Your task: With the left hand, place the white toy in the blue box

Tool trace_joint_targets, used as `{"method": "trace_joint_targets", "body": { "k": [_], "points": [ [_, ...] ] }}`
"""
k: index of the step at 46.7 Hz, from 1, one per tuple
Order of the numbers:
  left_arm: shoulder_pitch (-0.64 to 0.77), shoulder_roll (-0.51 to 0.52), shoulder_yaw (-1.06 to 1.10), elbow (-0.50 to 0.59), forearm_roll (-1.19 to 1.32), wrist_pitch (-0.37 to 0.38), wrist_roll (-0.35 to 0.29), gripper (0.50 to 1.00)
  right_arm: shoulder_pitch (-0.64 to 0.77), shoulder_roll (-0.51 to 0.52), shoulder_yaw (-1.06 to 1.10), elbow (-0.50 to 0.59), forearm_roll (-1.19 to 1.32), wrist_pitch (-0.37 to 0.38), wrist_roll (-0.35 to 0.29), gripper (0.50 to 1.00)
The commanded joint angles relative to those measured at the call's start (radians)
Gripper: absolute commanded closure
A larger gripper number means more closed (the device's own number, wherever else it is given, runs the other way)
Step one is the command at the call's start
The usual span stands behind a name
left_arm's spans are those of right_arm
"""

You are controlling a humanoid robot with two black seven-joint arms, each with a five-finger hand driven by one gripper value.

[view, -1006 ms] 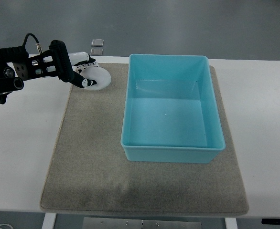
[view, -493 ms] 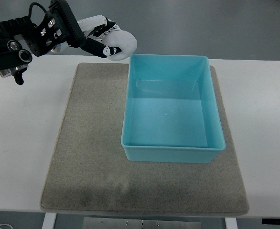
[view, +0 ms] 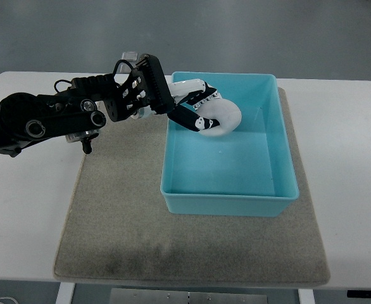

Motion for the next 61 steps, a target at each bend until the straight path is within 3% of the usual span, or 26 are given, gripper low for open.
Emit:
{"method": "trace_joint_targets", "body": {
  "k": [1, 3, 7, 38, 50, 61],
  "points": [
    [0.013, -0.011, -0.001, 0.002, -0.001, 0.009, 0.000, 0.600, 0.000, 0.000, 0.000, 0.000, 0.000, 0.000, 0.000, 0.564],
    [0.015, -0.012, -0.001, 0.005, -0.002, 0.012, 0.000, 0.527, 0.000, 0.000, 0.000, 0.000, 0.000, 0.000, 0.000, 0.564],
    [0.016, -0.012, -0.001, 0.007, -0.002, 0.012, 0.002, 0.508, 0.000, 0.000, 0.000, 0.000, 0.000, 0.000, 0.000, 0.564],
    [0.078, 0.020, -0.206, 0.039, -0.102, 0.023, 0.002, 0.508, 0.000, 0.000, 0.000, 0.000, 0.000, 0.000, 0.000, 0.564],
    [0.090, 0.026, -0.241, 0.203, -0.418, 0.076, 0.002, 0.508, 0.000, 0.000, 0.000, 0.000, 0.000, 0.000, 0.000, 0.564],
    [0.140, 0.037, -0.312, 0.315, -0.446, 0.056, 0.005, 0.508, 0.000, 0.000, 0.000, 0.000, 0.000, 0.000, 0.000, 0.564]
  ]
}}
